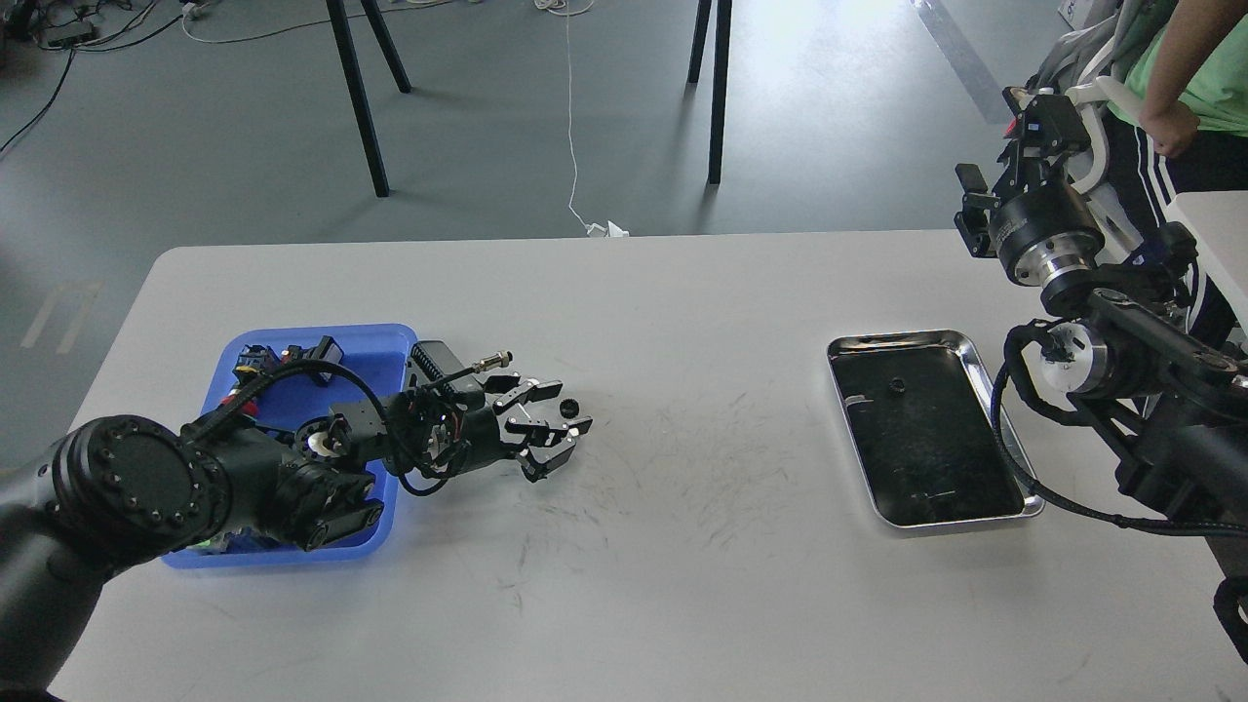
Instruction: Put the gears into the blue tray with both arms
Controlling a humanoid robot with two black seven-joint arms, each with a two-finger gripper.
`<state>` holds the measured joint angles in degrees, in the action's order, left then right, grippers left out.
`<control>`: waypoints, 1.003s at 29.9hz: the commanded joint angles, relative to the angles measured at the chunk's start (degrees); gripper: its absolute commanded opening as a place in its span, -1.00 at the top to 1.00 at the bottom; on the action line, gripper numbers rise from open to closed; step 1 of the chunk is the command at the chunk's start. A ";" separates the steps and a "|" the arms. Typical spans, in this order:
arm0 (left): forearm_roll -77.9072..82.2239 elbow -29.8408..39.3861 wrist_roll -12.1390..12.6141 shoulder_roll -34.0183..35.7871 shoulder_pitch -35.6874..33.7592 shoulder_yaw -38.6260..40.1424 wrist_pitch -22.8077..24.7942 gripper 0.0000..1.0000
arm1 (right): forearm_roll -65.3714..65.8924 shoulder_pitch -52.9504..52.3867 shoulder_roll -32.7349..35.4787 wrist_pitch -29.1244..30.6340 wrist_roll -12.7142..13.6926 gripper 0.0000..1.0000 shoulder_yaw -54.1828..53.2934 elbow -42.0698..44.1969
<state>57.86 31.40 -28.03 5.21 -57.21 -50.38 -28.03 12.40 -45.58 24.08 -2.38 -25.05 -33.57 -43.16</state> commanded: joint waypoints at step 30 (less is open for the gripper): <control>-1.70 5.16 0.03 5.95 -1.94 5.73 0.03 -0.70 | 0.09 0.05 -0.17 0.10 0.00 -0.88 0.08 0.09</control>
<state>56.17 36.69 -28.00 11.29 -59.18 -44.24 -28.01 12.48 -45.64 23.91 -2.29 -25.05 -33.47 -43.15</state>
